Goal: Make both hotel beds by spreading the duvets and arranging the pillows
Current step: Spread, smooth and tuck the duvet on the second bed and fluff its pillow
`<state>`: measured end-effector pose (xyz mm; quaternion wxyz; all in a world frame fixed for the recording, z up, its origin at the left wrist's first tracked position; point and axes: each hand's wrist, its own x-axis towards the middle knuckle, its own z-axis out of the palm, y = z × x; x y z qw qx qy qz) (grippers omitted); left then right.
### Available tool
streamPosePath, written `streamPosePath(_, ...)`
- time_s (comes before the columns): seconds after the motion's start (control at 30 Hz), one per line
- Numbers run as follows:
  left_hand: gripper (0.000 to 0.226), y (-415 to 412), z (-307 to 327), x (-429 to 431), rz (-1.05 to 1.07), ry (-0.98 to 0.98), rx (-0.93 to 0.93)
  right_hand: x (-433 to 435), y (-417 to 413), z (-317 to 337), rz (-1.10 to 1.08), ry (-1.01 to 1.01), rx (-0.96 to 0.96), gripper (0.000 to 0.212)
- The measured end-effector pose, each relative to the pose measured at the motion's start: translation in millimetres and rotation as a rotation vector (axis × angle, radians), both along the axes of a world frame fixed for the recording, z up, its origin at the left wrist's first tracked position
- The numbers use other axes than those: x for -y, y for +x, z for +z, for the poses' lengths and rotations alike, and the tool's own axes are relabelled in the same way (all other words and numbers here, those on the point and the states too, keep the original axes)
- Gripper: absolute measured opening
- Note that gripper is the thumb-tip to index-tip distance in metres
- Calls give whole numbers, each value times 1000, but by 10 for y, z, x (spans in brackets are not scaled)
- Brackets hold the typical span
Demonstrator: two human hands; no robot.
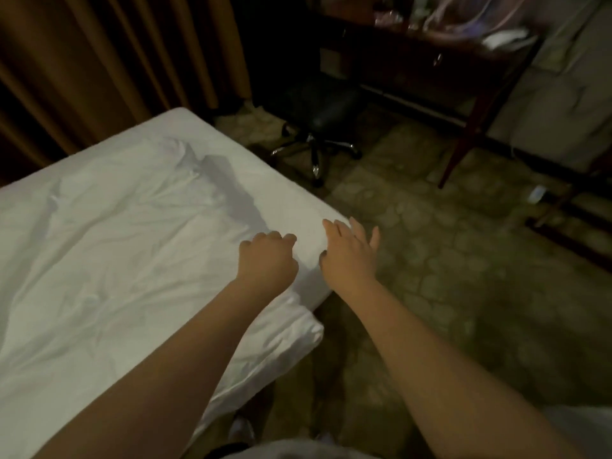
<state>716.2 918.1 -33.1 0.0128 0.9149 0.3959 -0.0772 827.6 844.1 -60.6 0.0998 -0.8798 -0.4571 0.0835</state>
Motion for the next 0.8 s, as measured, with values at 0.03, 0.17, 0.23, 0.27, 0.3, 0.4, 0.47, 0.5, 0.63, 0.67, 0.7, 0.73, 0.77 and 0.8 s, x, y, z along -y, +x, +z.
streamPosePath(0.03,44,116,127,8,15,9,58,-26,97,173,11,7,5,58)
streamPosePath(0.17,47,535,792,-102,36,106,278,-205,526,991,22,90,88,54)
streamPosePath(0.23,45,686,1131,-222,10,175,357,-341,681,1396,31,164,136,50)
streamPosePath(0.27,44,750,1291,-286,0,214,385,-411,743,1577,40,199,155,47)
streamPosePath(0.3,42,808,1431,-344,-5,247,405,-471,796,1738,53,230,170,44)
streamPosePath(0.4,44,991,1749,-532,5,309,421,-656,987,2091,95,286,193,39)
streamPosePath(0.47,44,1131,1899,-689,9,339,441,-795,1161,2228,123,304,185,38)
streamPosePath(0.5,44,1219,1955,-780,8,354,458,-880,1260,2273,138,310,182,38)
streamPosePath(0.63,43,1696,2057,-1165,1,380,515,-1264,1749,2365,181,324,189,37)
streamPosePath(0.67,44,1839,2075,-1270,2,377,517,-1367,1891,2378,181,322,178,37)
streamPosePath(0.7,44,1983,2084,-1369,4,370,520,-1465,2034,2394,183,317,166,37)
streamPosePath(0.73,44,2125,2085,-1465,8,361,521,-1559,2180,2406,185,314,157,37)
streamPosePath(0.77,44,2273,2097,-1559,11,354,523,-1656,2330,2424,187,320,152,37)
streamPosePath(0.8,44,2411,2110,-1650,16,344,528,-1747,2472,2445,190,330,146,37)
